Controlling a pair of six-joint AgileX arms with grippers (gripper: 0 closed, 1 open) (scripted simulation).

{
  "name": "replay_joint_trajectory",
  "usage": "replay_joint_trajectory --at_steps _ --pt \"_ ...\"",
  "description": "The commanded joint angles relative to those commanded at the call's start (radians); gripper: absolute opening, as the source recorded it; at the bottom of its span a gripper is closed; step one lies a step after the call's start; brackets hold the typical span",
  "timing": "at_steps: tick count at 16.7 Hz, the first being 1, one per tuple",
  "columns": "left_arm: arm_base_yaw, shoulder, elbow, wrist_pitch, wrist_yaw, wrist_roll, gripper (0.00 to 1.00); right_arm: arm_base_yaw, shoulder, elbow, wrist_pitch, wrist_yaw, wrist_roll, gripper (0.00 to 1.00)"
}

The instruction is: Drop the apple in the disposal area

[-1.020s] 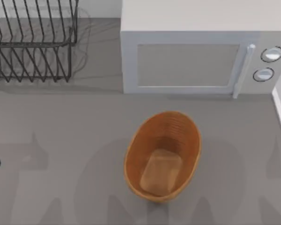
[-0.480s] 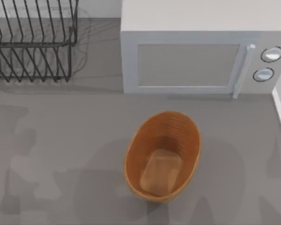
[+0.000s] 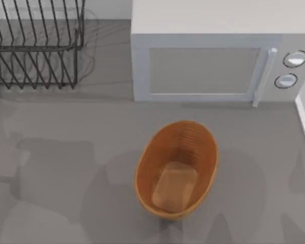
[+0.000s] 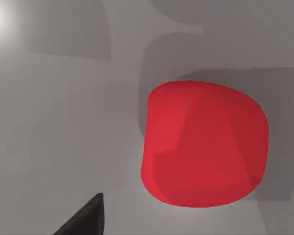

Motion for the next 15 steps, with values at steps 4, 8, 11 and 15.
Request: replay_joint_trajectory --at_steps 4,8,11,15 --pt "0.016 0.099 0.080 -0.051 0.001 0.027 1.00 0.000 0.000 0.000 0.000 0.000 0.000 1.00" --pt "0.010 0.096 0.077 -0.049 0.000 0.026 1.00 0.000 0.000 0.000 0.000 0.000 0.000 1.00" --pt "0.013 0.117 0.053 -0.009 0.001 0.025 1.00 0.000 0.000 0.000 0.000 0.000 0.000 1.00" --pt "0.014 0.186 -0.025 0.149 0.001 0.027 1.00 0.000 0.000 0.000 0.000 0.000 0.000 1.00"
